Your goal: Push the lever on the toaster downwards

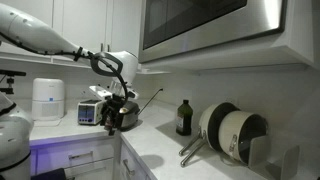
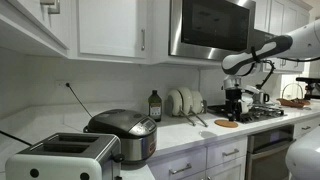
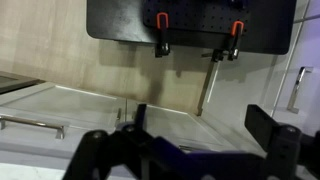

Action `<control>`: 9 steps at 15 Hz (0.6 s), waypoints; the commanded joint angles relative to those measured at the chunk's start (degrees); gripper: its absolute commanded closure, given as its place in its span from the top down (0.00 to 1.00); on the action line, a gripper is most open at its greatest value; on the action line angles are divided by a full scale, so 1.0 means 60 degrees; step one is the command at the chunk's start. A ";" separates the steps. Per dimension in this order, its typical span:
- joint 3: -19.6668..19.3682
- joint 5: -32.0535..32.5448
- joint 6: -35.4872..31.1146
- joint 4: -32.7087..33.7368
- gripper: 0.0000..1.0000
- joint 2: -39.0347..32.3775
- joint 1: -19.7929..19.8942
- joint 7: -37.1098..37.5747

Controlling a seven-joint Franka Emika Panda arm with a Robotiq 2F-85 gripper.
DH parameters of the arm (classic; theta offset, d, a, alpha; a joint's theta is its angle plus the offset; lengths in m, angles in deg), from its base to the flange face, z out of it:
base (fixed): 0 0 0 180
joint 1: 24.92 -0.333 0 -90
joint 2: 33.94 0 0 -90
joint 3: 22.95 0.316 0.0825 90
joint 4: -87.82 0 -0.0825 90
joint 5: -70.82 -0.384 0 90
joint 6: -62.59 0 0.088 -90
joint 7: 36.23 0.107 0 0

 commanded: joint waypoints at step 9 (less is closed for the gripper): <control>0.0631 -0.0306 -0.0131 -0.0290 1.00 -0.0360 -0.0268 0.0028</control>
